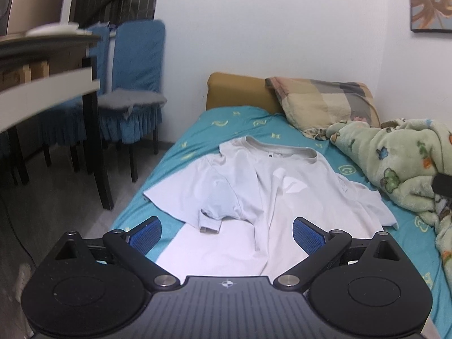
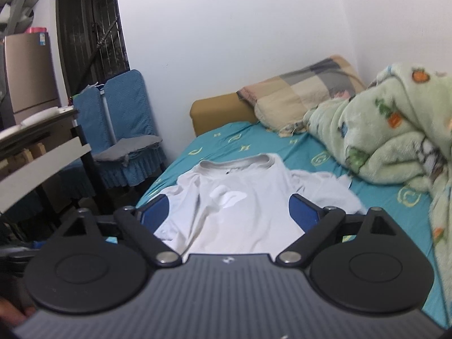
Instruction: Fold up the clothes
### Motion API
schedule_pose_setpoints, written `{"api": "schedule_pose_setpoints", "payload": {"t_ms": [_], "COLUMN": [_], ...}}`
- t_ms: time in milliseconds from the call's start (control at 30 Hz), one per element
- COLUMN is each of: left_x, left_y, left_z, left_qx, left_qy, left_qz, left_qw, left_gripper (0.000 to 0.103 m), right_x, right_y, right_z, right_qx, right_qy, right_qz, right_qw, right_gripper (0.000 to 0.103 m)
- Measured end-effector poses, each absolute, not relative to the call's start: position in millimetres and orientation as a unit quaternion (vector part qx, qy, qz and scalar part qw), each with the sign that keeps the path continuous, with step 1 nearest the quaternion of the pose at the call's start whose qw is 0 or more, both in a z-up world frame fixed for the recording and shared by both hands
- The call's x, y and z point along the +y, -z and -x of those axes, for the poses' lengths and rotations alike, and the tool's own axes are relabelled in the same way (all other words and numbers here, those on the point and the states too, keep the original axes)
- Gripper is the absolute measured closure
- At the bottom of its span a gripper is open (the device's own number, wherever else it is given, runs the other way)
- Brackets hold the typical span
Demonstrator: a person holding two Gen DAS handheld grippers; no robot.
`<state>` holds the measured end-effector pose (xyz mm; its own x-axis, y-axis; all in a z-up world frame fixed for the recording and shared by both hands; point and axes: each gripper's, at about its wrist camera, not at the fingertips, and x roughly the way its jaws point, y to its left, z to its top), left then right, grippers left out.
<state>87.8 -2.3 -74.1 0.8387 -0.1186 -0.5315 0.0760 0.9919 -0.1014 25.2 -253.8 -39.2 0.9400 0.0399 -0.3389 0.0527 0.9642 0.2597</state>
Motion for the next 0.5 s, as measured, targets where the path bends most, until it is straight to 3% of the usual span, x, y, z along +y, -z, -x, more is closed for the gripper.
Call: {"api": "schedule_pose_setpoints", "payload": {"t_ms": [200,367,500], "left_x": [25.1,71.8,91.5], "left_y": [91.6,125.2,158.5], "left_z": [-148.7,-212.1,-253.5], "left_qx": [0.326,0.356,0.360], "left_qy": [0.004,-0.047,-0.079], "left_qz": [0.116,0.241,0.283], "left_qw": [0.938,0.902,0.885], "left_gripper": [0.003,0.015,0.022], "right_x": [-264.9,-275.7,-277.6], "right_y": [57.6,77.9,98.9], "right_z": [-38.4,-55.7,-82.6], "right_qx": [0.210,0.240,0.264], "right_qy": [0.010,0.013,0.024], "right_qz": [-0.180,-0.221,-0.228], "right_qw": [0.961,0.945,0.937], "right_gripper": [0.010,0.010,0.010]}}
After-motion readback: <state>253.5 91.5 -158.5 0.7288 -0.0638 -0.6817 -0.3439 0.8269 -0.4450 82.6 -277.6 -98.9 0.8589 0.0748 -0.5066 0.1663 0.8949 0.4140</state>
